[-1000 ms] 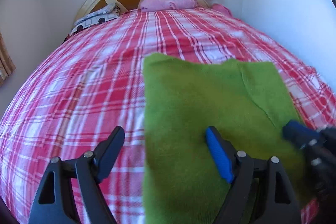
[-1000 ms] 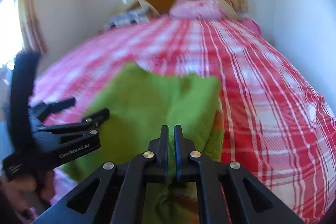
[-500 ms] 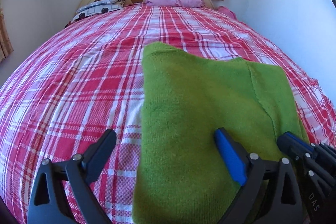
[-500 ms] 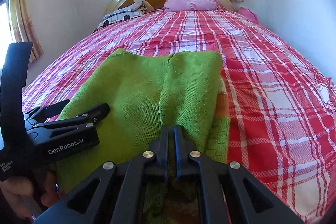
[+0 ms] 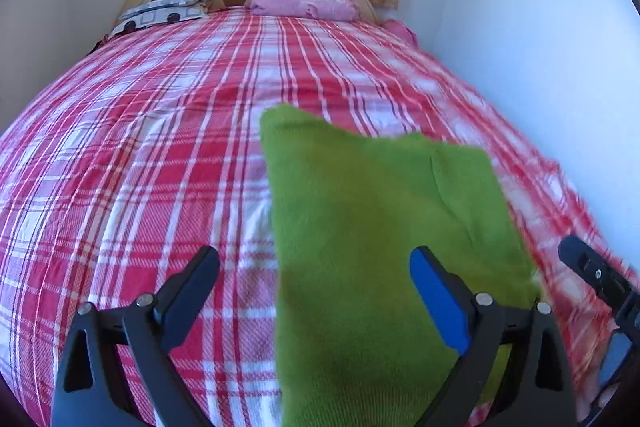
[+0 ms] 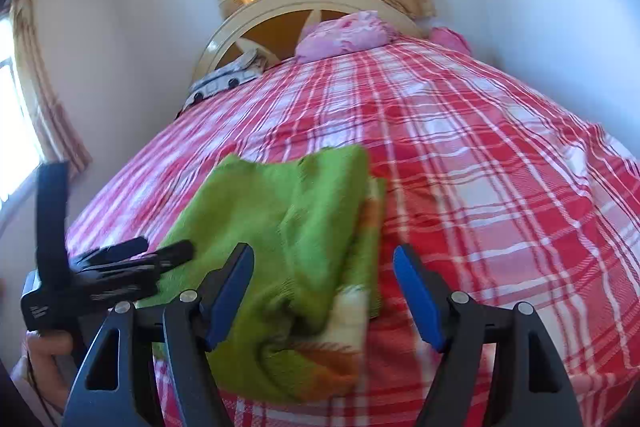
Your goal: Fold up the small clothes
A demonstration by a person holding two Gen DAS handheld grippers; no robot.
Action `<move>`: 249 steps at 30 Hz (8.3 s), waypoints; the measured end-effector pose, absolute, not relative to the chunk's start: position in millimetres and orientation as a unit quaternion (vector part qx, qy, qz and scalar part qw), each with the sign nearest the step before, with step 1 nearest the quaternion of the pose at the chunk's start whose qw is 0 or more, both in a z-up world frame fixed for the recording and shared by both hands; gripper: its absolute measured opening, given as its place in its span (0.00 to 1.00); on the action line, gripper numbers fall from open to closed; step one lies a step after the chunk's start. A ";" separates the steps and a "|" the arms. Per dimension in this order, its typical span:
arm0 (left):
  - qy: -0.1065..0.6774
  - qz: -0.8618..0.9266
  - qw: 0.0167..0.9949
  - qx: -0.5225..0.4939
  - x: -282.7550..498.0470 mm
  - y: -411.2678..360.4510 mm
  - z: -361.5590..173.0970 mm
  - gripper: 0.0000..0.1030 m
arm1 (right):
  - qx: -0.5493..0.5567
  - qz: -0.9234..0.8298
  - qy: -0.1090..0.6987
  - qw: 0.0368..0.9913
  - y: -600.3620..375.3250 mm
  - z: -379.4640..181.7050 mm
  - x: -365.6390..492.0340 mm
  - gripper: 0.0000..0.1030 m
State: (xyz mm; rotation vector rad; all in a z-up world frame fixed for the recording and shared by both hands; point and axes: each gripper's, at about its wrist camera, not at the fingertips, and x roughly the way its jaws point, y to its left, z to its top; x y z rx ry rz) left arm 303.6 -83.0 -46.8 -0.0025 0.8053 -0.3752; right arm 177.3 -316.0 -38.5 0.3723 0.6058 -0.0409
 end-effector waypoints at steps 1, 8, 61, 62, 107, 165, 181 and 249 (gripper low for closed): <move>0.399 -0.179 0.899 -0.012 313.3 -84.3 -46.8 0.95 | 0.213 -0.018 0.299 0.930 -325.9 -39.0 183.2 0.71; 0.465 -0.187 0.863 -0.064 354.6 -99.6 -86.9 0.93 | 0.229 -0.002 0.372 0.900 -336.7 -70.3 256.6 0.71; 0.344 -0.113 0.932 -0.006 213.2 1.1 -19.0 0.36 | 0.102 0.062 0.265 0.957 -142.5 -2.9 142.2 0.29; 0.344 -0.109 0.933 -0.006 211.7 4.3 -19.1 0.36 | 0.103 0.067 0.266 0.956 -137.4 -3.4 141.5 0.29; 0.395 0.074 0.913 -0.078 293.3 168.2 -101.8 0.64 | 0.094 0.169 0.398 0.897 12.5 -105.1 305.0 0.33; 0.292 0.087 0.952 -0.005 40.1 158.5 -30.9 1.00 | 0.085 0.087 0.186 0.975 -22.2 -3.7 2.9 0.79; 0.239 0.095 0.966 0.006 4.4 135.7 5.0 1.00 | 0.055 0.034 0.125 0.990 -18.5 38.6 -52.2 0.79; 0.248 0.092 0.964 0.007 1.0 127.9 8.7 1.00 | 0.041 0.009 0.110 0.993 -23.5 37.8 -65.4 0.80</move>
